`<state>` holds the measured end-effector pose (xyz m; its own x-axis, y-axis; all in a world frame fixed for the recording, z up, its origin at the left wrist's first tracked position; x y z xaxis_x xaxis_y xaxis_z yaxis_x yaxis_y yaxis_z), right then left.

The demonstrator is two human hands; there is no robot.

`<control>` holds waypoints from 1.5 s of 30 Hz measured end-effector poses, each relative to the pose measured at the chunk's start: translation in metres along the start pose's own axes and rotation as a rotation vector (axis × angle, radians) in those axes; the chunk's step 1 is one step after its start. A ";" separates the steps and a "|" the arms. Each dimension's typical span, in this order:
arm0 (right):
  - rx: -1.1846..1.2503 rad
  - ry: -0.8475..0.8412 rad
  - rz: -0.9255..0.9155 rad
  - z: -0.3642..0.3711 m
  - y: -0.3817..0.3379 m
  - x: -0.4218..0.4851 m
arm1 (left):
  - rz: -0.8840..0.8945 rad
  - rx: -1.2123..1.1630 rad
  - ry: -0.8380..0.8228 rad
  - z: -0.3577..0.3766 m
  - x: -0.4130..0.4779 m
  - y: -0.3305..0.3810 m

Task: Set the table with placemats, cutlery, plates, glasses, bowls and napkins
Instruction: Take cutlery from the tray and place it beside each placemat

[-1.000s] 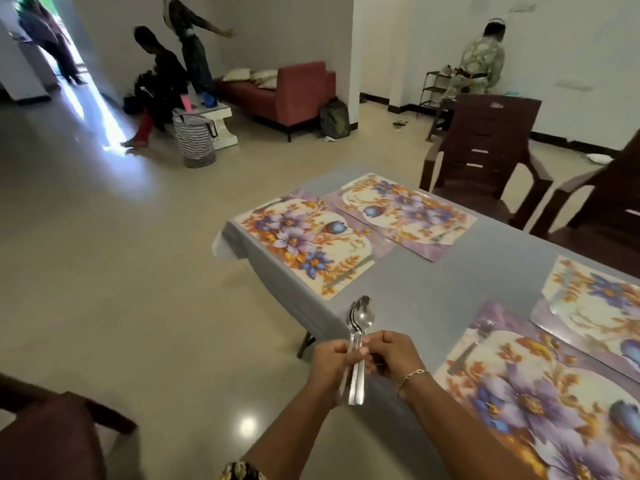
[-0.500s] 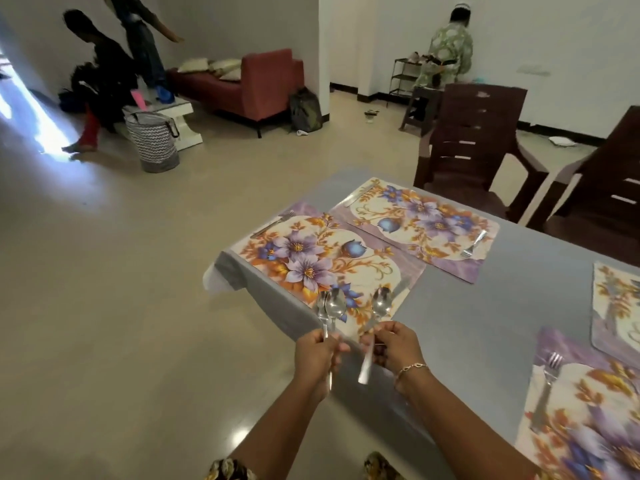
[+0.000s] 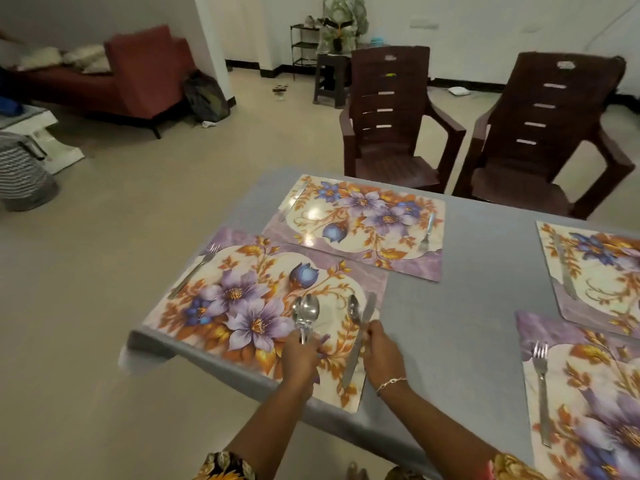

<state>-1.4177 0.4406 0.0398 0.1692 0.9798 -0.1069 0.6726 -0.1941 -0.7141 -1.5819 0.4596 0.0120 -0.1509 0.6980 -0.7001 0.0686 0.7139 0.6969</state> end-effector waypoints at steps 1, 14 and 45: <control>-0.065 -0.026 -0.035 0.007 -0.001 0.002 | -0.025 0.009 -0.010 0.001 0.004 0.000; -0.034 0.199 0.132 0.007 -0.017 0.010 | 0.064 0.245 -0.095 0.006 0.037 0.020; -0.223 0.293 0.460 0.012 0.000 0.013 | -0.038 0.370 -0.401 0.023 0.049 0.007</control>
<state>-1.4241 0.4543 0.0306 0.6504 0.7441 -0.1526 0.6127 -0.6328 -0.4735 -1.5662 0.5001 -0.0214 0.2230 0.5867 -0.7785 0.4236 0.6610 0.6194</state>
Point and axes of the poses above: each hand's wrist, its own x-axis towards the middle knuckle, its own z-axis out of the palm, y = z × x, the point moved 9 cm from there along x, towards the middle knuckle, and after that the axes turned 10 degrees about -z, right-handed, at the moved point
